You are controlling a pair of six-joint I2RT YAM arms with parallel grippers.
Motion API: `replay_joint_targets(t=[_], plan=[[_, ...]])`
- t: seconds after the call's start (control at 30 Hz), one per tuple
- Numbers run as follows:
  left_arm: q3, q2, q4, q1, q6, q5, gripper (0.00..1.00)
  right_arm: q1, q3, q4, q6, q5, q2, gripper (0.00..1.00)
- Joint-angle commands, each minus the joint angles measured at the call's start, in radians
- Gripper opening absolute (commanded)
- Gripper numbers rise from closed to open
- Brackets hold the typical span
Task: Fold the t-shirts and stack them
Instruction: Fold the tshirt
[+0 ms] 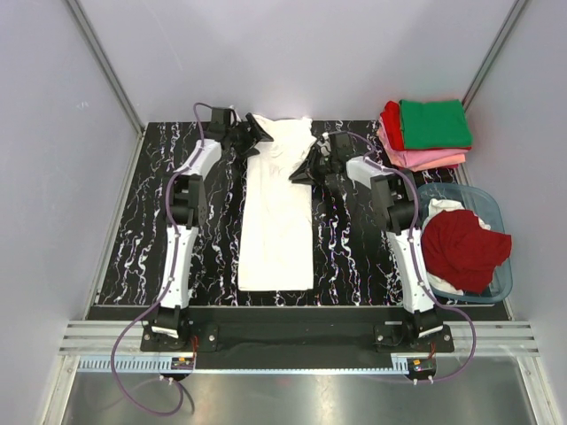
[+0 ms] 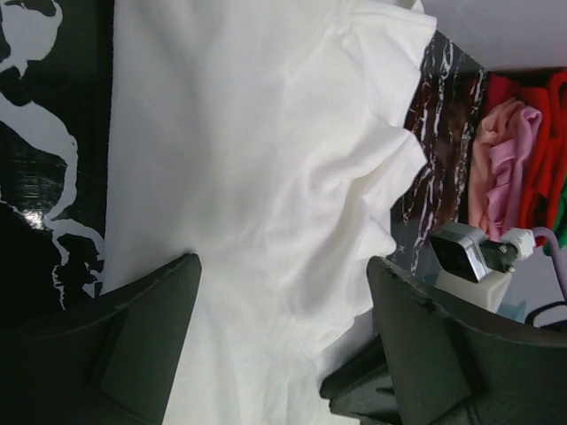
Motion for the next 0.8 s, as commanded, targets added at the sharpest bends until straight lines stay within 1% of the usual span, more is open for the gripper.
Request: replay_joint_targets(t=[0.0, 0.03, 0.07, 0.1, 0.17, 0.2, 0.23, 0.27, 0.3, 0.33, 0.37, 0.4, 0.43, 0.47, 0.5, 0.53, 0.57, 0.6, 0.63, 0.67, 0.7, 0.73, 0.77], plan=[[0.011, 0.003, 0.045, 0.006, -0.021, 0.066, 0.88, -0.016, 0.096, -0.087, -0.018, -0.019, 0.010, 0.30], [-0.006, -0.057, 0.053, 0.006, -0.018, 0.089, 0.90, -0.016, 0.095, -0.090, -0.021, -0.018, -0.007, 0.31], [-0.030, -0.096, 0.062, 0.006, -0.012, 0.092, 0.97, -0.016, 0.090, -0.094, -0.023, -0.021, -0.024, 0.35], [-0.079, -0.180, 0.059, 0.006, 0.003, 0.093, 0.99, -0.016, 0.081, -0.102, -0.026, -0.019, -0.070, 0.38], [-0.124, -0.271, 0.025, 0.006, 0.036, 0.090, 0.99, -0.014, 0.030, -0.102, -0.027, -0.022, -0.125, 0.46], [-0.168, -0.365, 0.004, 0.006, 0.074, 0.089, 0.99, -0.013, 0.012, -0.104, -0.029, -0.021, -0.186, 0.56], [-0.193, -0.415, -0.025, 0.006, 0.098, 0.080, 0.99, -0.013, -0.029, -0.110, -0.034, -0.018, -0.222, 0.60], [-0.229, -0.469, -0.071, 0.006, 0.121, 0.066, 0.99, -0.011, -0.052, -0.116, -0.044, -0.007, -0.255, 0.63], [-0.327, -0.579, -0.087, 0.006, 0.158, 0.054, 0.99, -0.010, -0.080, -0.130, -0.050, -0.001, -0.327, 0.66], [-0.379, -0.636, -0.113, 0.006, 0.181, 0.020, 0.99, -0.008, -0.141, -0.140, -0.058, 0.014, -0.367, 0.67], [-0.435, -0.694, -0.169, 0.004, 0.201, -0.015, 0.98, -0.005, -0.178, -0.151, -0.079, 0.024, -0.450, 0.69], [-0.555, -0.807, -0.192, 0.004, 0.227, -0.044, 0.98, 0.007, -0.218, -0.177, -0.093, 0.036, -0.493, 0.70], [-0.619, -0.860, -0.241, 0.006, 0.241, -0.092, 0.97, 0.012, -0.303, -0.197, -0.118, 0.077, -0.537, 0.71], [-0.751, -0.914, -0.260, 0.004, 0.249, -0.126, 0.97, 0.016, -0.353, -0.216, -0.126, 0.103, -0.626, 0.72], [-0.824, -1.014, -0.271, 0.004, 0.247, -0.147, 0.96, 0.030, -0.402, -0.246, -0.132, 0.131, -0.672, 0.72], [-0.899, -1.062, -0.278, -0.004, 0.249, -0.155, 0.95, 0.038, -0.512, -0.257, -0.135, 0.187, -0.718, 0.73], [-0.974, -1.111, -0.276, -0.010, 0.246, -0.166, 0.94, 0.047, -0.569, -0.266, -0.118, 0.214, -0.810, 0.74], [-1.126, -1.211, -0.269, -0.023, 0.243, -0.179, 0.93, 0.055, -0.627, -0.268, -0.106, 0.234, -0.853, 0.74], [-1.204, -1.262, -0.259, -0.052, 0.240, -0.207, 0.93, 0.073, -0.748, -0.259, -0.092, 0.257, -0.896, 0.75], [-1.348, -1.311, -0.228, -0.068, 0.222, -0.213, 0.91, 0.087, -0.805, -0.250, -0.060, 0.266, -0.971, 0.75], [-1.416, -1.401, -0.211, -0.080, 0.206, -0.215, 0.91, 0.099, -0.859, -0.230, -0.043, 0.277, -1.008, 0.76], [-1.481, -1.449, -0.194, -0.099, 0.188, -0.216, 0.91, 0.137, -0.958, -0.213, -0.026, 0.304, -1.042, 0.76], [-1.597, -1.495, -0.161, -0.106, 0.156, -0.216, 0.90, 0.157, -1.005, -0.194, 0.017, 0.315, -1.099, 0.76]])
